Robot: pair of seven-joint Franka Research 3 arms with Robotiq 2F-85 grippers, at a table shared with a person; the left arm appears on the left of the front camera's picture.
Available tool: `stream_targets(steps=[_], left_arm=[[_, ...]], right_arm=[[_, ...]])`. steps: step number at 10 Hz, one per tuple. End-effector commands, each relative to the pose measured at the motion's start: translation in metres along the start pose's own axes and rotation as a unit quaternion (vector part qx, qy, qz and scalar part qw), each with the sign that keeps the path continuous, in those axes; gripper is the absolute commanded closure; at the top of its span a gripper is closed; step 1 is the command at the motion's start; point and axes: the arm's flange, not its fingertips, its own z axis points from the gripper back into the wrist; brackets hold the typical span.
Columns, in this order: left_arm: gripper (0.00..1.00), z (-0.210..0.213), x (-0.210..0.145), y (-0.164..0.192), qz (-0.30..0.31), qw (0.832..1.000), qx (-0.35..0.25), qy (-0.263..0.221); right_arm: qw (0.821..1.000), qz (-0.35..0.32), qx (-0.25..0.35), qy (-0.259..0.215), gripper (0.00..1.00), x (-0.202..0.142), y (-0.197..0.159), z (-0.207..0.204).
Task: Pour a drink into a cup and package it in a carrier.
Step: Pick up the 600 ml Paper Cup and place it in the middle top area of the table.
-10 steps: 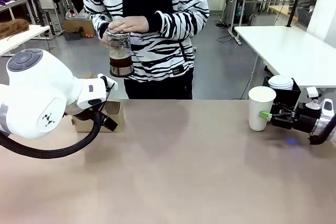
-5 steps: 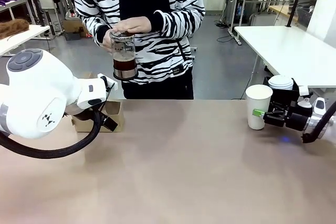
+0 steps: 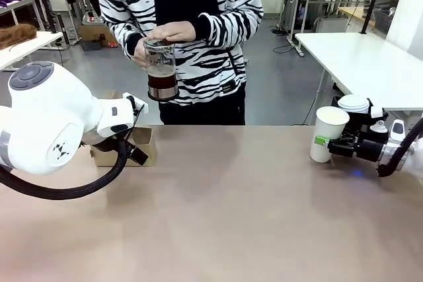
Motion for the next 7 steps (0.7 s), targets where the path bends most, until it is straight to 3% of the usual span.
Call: stream_targets(steps=[1,6,7], left_arm=[[0.00,0.000,0.000,0.000,0.000,1.000,-0.001,0.000],[0.00,0.000,0.000,0.000,0.000,1.000,-0.001,0.000],[0.00,0.000,0.000,0.000,0.000,1.000,-0.001,0.000]], right_arm=[[1.000,-0.027,-0.008,-0.001,0.20,0.005,-0.006,-0.008],[1.000,-0.012,-0.001,0.000,0.20,0.001,-0.001,0.000],[1.000,-0.018,-0.011,-0.015,0.20,0.029,0.014,0.002]])
